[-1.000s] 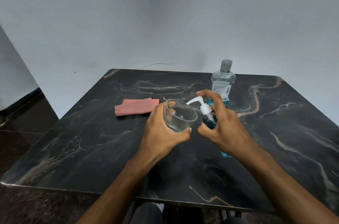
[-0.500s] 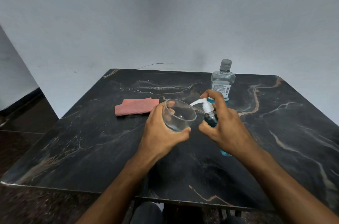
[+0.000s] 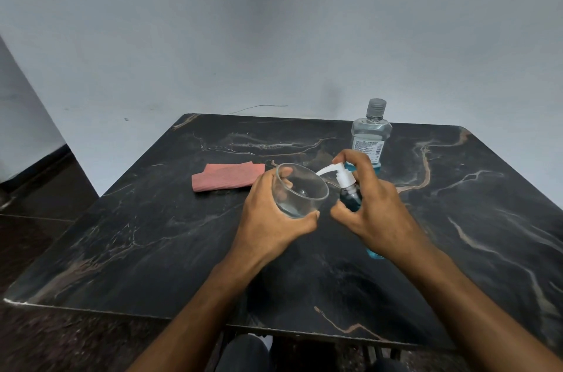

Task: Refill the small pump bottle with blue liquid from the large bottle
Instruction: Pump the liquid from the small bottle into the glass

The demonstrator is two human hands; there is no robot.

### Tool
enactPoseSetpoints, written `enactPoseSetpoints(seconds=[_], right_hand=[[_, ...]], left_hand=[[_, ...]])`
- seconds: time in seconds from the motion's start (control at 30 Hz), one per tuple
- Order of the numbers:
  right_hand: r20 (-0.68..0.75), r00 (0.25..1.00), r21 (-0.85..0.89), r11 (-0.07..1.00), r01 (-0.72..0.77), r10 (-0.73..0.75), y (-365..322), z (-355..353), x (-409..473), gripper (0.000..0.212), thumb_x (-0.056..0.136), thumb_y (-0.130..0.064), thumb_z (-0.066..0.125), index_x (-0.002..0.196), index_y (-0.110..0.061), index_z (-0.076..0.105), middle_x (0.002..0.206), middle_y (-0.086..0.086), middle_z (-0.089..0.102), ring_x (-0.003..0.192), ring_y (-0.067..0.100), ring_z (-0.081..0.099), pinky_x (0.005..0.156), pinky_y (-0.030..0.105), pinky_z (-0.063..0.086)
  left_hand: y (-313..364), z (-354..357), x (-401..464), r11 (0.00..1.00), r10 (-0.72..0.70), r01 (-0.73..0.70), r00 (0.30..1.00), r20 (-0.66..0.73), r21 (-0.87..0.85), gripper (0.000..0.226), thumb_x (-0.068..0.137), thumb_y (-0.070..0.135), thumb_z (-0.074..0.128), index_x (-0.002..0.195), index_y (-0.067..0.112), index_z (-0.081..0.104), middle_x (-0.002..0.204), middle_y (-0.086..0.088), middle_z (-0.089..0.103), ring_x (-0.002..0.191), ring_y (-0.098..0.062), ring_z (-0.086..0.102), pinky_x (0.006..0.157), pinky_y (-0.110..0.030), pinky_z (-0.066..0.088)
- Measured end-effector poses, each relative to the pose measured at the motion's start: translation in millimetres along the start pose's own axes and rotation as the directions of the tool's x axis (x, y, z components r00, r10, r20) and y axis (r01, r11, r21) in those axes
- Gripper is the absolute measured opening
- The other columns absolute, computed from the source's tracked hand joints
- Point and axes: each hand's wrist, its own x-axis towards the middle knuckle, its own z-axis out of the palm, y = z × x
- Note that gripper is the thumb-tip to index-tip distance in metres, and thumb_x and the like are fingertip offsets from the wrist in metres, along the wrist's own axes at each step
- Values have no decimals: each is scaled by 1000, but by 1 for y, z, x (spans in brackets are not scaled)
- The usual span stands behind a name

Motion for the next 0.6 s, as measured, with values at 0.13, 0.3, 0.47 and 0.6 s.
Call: enactPoseSetpoints(seconds=[0.13,0.3,0.47,0.6], right_hand=[[13,1000,16,1000,15,-15,0,-1,1,83,75,-12,72,137,-50,32,73,-9,61,62,8,60,51,10,44],[19,1000,2,1000,7,-7,0,-3,1,77,77,-12,71,133,-48,32,70,-11,57,63,4,60,52,9,43],[-1,1000,-9,1000,8,-8,-1,-2,-1,72,78,-11,71,127,-47,32,69,-12,55,67,2,59,53,9,44],[6,1000,6,1000,12,-12,-1,-2,-2,77,77,-11,70,132,-49,32,70,-9,56,63,8,58,52,13,44]], left_hand=[[-1,1,0,1000,4,-4,1000,0,-8,75,64,30,91,129,34,53,120,12,61,114,-4,59,93,-21,50],[-2,1,1,1000,4,-4,1000,-2,-20,74,61,36,88,127,36,53,119,13,62,113,-5,60,93,-21,50],[-2,1,1,1000,2,-2,1000,2,-17,75,62,36,89,128,36,53,118,13,62,112,-4,60,91,-19,49],[-3,0,1,1000,6,-6,1000,-9,-12,74,64,29,91,128,33,54,119,11,62,113,-6,59,93,-21,49]])
